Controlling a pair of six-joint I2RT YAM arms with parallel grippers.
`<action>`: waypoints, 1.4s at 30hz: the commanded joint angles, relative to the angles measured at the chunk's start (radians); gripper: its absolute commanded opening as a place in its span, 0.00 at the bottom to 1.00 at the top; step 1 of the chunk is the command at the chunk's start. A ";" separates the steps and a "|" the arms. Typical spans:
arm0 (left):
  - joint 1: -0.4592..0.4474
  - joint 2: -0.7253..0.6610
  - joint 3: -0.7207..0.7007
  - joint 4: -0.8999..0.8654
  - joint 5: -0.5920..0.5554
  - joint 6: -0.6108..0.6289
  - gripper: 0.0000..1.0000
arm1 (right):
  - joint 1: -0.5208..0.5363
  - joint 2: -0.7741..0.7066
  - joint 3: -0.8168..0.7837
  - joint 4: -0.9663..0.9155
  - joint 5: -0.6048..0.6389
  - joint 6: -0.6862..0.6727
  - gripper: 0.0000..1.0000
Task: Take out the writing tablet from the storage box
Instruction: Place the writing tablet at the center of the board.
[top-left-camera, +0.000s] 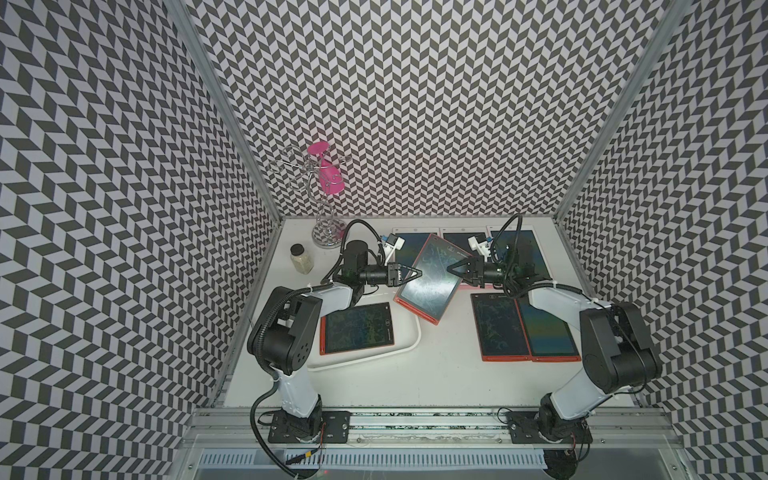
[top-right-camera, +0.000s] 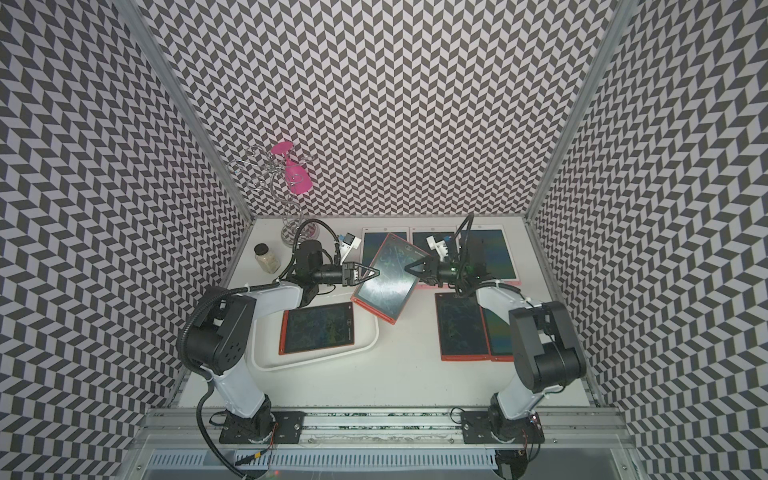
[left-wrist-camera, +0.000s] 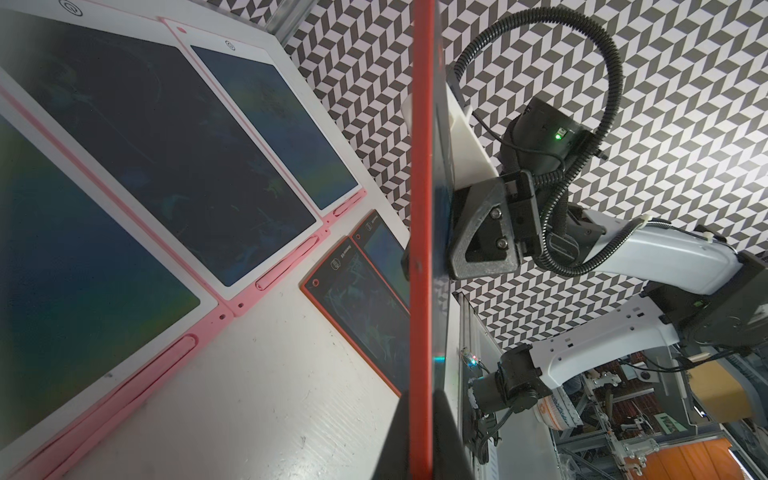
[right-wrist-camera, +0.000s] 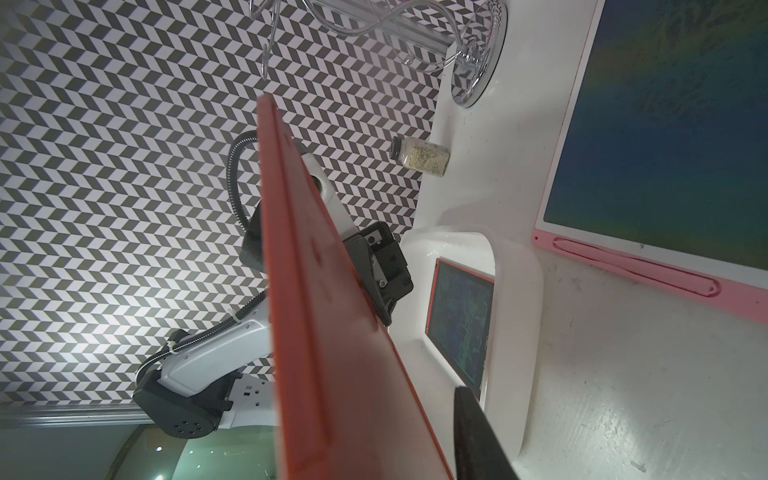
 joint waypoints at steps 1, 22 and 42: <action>-0.010 0.027 0.016 0.005 -0.016 0.008 0.05 | 0.007 0.002 0.049 0.081 -0.025 0.017 0.33; -0.034 -0.020 -0.005 0.036 -0.097 -0.192 0.00 | -0.082 0.045 0.059 0.055 0.030 -0.019 0.52; -0.129 -0.174 -0.098 -0.139 -0.375 -0.295 0.00 | -0.261 -0.120 -0.023 -0.282 0.343 -0.196 0.55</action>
